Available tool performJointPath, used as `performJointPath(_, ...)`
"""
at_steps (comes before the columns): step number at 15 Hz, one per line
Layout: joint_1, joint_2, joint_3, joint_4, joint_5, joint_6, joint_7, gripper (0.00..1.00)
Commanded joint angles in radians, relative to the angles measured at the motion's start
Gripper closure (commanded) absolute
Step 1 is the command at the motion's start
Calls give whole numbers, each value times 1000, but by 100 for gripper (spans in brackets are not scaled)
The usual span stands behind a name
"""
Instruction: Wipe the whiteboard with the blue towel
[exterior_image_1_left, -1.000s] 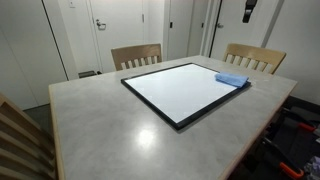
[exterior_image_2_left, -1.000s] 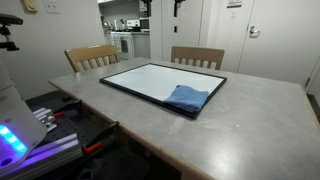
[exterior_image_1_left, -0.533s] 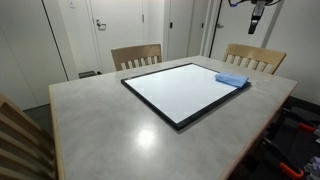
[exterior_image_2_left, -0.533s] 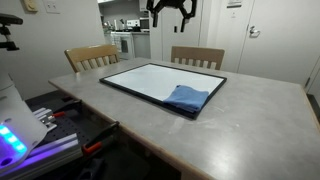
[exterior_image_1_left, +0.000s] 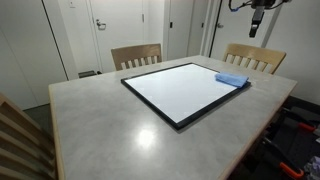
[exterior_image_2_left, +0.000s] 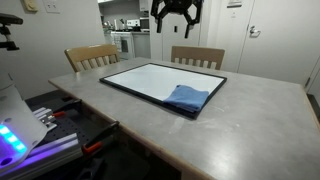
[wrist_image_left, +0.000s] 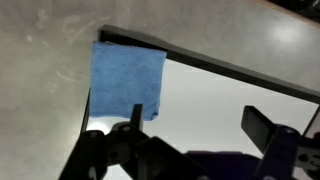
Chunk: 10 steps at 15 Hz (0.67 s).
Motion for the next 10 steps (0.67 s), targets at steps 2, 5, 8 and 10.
performJointPath(2, -76, 190, 5, 95, -9, 69, 27, 0)
performJointPath(5, -129, 302, 14, 171, 15, 49, -51, 0)
performJointPath(8, -199, 387, 46, 237, 100, 21, -219, 0)
performJointPath(10, -255, 425, 81, 265, 190, 17, -389, 0)
